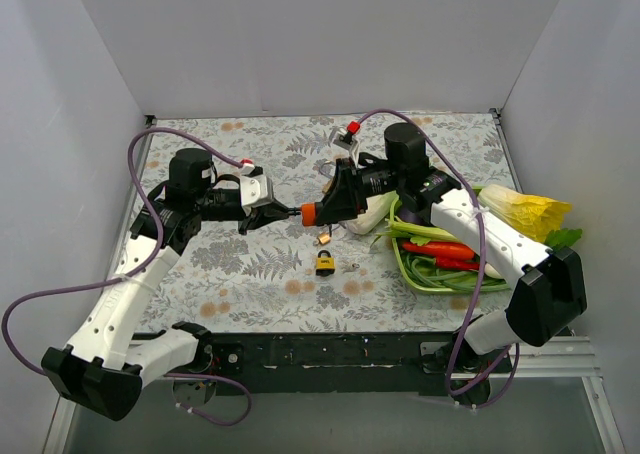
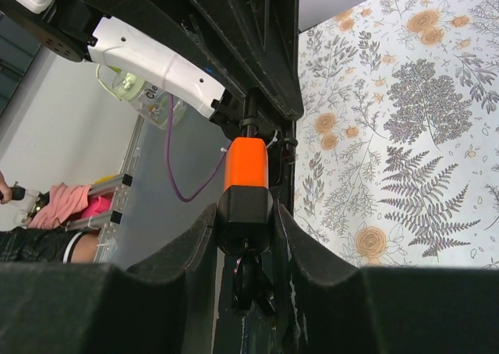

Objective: Lock with the key
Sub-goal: Lock the lock.

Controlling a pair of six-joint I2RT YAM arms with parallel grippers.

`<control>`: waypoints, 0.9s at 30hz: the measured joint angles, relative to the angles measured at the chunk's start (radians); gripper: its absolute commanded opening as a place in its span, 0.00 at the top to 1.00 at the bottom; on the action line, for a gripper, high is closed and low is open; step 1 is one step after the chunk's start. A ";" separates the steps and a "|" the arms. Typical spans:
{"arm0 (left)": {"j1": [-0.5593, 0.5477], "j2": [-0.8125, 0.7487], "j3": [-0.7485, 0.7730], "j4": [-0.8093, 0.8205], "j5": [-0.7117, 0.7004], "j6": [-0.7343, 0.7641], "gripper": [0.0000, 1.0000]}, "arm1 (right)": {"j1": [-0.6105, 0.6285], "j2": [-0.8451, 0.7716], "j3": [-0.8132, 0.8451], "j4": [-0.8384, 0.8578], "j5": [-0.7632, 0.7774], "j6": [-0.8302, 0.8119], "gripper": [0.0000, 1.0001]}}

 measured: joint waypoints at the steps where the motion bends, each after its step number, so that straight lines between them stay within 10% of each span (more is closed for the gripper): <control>1: -0.002 -0.002 0.000 0.000 -0.003 0.004 0.97 | 0.000 0.000 0.000 -0.006 0.001 -0.005 0.99; 27: 0.002 0.058 0.021 -0.012 0.233 -0.360 1.00 | 0.064 -0.134 0.050 -0.307 0.123 -0.617 0.99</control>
